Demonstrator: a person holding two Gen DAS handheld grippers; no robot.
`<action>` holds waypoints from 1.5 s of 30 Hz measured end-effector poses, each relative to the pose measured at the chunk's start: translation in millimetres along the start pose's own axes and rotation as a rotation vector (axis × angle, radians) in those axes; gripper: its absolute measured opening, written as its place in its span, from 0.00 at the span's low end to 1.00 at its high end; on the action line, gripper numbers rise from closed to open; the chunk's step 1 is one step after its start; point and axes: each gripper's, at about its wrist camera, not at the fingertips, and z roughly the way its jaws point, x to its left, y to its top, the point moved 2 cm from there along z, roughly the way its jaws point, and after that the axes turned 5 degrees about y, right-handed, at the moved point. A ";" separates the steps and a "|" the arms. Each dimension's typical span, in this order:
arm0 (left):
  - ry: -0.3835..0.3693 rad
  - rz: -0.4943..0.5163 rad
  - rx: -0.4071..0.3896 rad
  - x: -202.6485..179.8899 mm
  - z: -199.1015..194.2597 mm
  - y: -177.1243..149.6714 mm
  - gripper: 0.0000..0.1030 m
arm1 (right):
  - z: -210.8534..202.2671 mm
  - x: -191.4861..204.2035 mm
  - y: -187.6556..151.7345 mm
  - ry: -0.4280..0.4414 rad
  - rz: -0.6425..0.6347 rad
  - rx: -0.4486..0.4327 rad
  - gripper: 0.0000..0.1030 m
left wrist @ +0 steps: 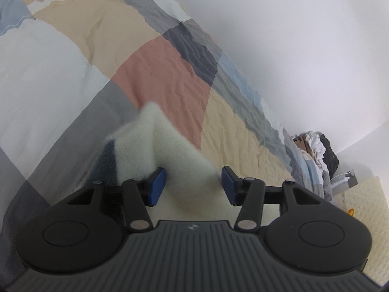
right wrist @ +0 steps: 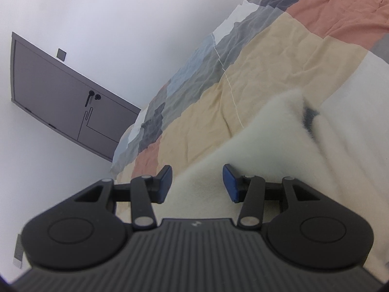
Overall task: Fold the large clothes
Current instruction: 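Smooth the folded sweater strip flat with both open grippers, then grasp one end of the folded sweater strip with both grippers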
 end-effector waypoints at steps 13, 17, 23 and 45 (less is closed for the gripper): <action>0.083 0.391 -0.101 -67.4 -73.7 -84.3 0.77 | -49.2 52.2 -42.6 -0.118 -0.241 0.012 0.50; 0.136 0.528 -0.114 -82.7 -71.5 -109.2 0.78 | -58.3 75.0 -68.3 -0.191 -0.441 0.048 0.51; 0.253 0.608 -0.149 -86.5 -55.4 -114.0 0.78 | -50.2 97.3 -86.4 -0.230 -0.632 0.050 0.51; 0.312 0.595 -0.117 -78.1 -36.2 -104.9 0.82 | 10.3 76.5 -93.5 -0.276 -0.725 0.114 0.54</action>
